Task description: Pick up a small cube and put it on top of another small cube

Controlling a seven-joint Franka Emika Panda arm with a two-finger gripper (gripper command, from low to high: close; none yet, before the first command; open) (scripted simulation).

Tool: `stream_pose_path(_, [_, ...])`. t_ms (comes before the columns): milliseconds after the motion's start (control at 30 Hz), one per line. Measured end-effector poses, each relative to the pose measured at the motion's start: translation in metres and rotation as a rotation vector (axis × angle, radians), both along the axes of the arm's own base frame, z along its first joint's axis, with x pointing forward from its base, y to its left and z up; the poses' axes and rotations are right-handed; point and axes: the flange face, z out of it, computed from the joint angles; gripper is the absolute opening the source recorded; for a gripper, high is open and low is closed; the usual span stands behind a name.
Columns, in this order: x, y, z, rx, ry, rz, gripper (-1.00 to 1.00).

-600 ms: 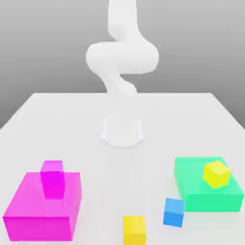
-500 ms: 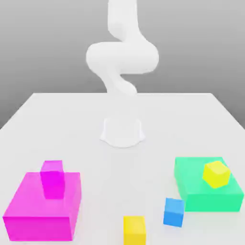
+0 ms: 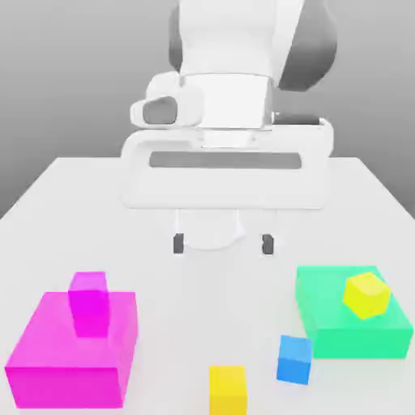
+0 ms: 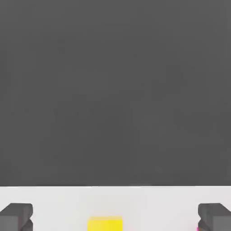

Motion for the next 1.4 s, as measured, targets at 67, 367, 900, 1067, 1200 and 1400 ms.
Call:
stream_pose_path(67, [-0.002, 0.002, -0.038, 0.001, 0.056, 0.003, 0.0])
stream_pose_path(367, [-0.023, 0.008, -0.188, 0.009, 0.222, 0.008, 0.0])
stream_pose_path(900, [-0.033, 0.047, -0.133, 0.002, 0.224, 0.135, -1.0])
stream_pose_path(1067, [-0.089, 0.174, -0.078, -0.039, 0.22, 0.565, -1.0])
stream_pose_path(1200, [-0.143, 0.229, -0.04, -0.079, 0.215, 0.842, -1.0])
stream_pose_path(1400, [-0.158, 0.24, -0.094, -0.093, 0.213, 0.911, 1.0])
